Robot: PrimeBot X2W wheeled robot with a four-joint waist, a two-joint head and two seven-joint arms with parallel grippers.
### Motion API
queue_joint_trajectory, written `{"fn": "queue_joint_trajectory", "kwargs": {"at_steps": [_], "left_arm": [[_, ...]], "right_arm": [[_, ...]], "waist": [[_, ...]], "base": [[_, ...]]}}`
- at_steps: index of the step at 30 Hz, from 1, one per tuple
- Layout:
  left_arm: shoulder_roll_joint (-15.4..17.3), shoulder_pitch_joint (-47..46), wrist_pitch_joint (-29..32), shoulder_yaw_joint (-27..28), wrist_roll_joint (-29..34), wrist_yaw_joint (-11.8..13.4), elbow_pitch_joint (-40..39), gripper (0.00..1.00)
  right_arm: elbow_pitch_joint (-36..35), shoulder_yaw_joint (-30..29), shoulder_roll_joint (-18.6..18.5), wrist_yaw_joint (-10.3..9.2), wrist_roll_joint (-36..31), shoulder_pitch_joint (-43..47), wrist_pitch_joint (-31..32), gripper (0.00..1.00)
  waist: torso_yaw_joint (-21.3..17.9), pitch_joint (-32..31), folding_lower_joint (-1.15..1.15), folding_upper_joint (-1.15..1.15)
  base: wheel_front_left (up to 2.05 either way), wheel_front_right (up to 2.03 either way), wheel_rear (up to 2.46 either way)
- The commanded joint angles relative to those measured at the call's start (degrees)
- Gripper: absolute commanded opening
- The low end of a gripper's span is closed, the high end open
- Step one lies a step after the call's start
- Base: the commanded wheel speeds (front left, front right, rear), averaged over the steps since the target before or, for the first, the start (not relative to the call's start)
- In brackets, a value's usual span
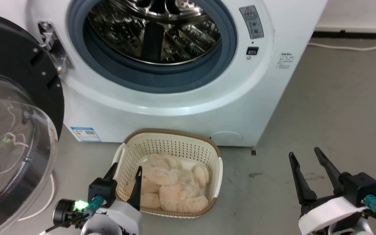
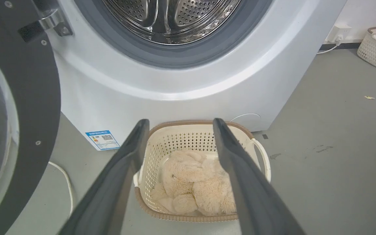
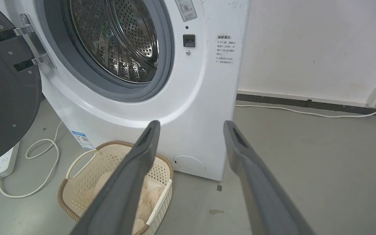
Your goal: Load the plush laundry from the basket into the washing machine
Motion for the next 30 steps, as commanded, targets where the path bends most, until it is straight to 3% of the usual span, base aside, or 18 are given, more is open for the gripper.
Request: {"fn": "queue_joint_trajectory", "kwargs": {"at_steps": [1,24,30], "left_arm": [[0.65,-1.35,-0.47,-0.79,-0.45,-0.38,1.06,1.00],[5.77,-11.63,-0.26,-12.15,-11.77,-1.81,15.58,1.00],[7.75,-15.07,3.62,-16.45,-16.23,-2.31,19.94,1.00]], "right_arm": [[-0.03,0.08,-0.01,0.02,0.74,-1.00,-0.58,1.00],[-0.12,0.76,-0.02,0.03,5.93,-3.80,-3.33,1.00],[-0.17,1.02,-0.02,0.03,7.63,-4.90,-4.28,1.00]], "waist": [[-0.48,0.97,-0.01,0.00],[-3.81,9.45,-0.01,0.00],[-5.07,12.69,-0.01,0.00]], "base": [[0.00,0.00,0.00],[0.00,0.00,0.00],[0.00,0.00,0.00]]}}
